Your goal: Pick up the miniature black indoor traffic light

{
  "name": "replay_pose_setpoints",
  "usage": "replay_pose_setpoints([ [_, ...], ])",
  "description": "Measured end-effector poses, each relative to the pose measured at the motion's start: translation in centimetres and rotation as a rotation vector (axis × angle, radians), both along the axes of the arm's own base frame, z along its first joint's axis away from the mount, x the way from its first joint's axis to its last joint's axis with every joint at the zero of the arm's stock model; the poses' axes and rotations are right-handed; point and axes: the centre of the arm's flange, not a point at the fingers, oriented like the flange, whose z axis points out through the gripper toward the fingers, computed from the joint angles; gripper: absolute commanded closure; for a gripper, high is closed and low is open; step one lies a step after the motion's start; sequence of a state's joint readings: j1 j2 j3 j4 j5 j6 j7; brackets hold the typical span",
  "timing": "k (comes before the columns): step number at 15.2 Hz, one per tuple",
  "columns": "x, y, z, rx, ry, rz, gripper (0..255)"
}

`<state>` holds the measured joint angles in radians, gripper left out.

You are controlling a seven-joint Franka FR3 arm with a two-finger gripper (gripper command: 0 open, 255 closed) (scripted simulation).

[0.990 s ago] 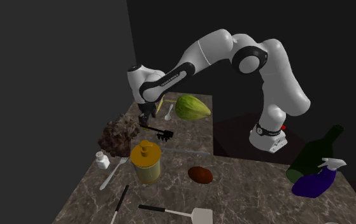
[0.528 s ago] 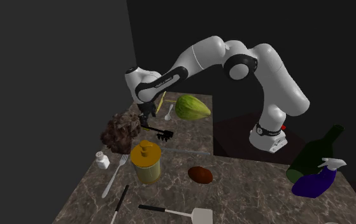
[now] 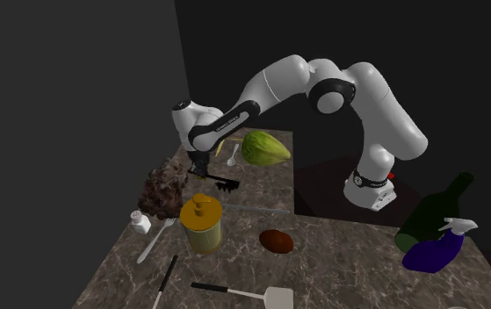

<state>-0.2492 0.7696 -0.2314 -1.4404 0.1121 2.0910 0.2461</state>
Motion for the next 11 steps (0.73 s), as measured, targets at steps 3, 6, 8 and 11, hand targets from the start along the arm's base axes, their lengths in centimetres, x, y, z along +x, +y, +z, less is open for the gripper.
replay_pose_setpoints([
  [3,0.43,-0.06,-0.5,0.01,0.005,-0.004,255],
  [6,0.14,-0.52,-0.46,0.025,-0.012,-0.005,255],
  [8,-0.13,-0.65,-0.32,0.029,-0.014,-0.003,255],
  [11,-0.46,-0.59,0.27,0.035,0.0,-0.003,255],
])
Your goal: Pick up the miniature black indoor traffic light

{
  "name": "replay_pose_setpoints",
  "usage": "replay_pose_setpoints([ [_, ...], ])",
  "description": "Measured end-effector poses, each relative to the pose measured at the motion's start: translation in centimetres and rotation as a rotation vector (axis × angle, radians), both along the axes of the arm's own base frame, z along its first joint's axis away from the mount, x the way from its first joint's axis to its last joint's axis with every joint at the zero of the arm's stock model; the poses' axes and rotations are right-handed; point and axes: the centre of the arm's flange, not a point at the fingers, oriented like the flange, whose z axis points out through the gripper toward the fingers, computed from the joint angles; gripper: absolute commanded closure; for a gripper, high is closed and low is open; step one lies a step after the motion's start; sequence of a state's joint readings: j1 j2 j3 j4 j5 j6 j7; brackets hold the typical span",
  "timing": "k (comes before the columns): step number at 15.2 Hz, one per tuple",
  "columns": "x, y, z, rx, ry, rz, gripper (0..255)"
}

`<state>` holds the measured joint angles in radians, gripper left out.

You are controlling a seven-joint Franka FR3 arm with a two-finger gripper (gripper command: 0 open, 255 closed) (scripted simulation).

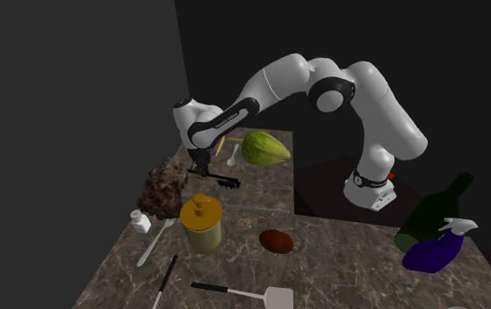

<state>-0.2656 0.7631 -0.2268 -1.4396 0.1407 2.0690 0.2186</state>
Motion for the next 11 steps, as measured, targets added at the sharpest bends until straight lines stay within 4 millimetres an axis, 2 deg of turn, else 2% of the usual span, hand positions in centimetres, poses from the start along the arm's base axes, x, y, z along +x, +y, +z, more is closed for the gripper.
replay_pose_setpoints([
  [11,-0.1,-0.1,5.3,0.001,0.002,0.0,255],
])
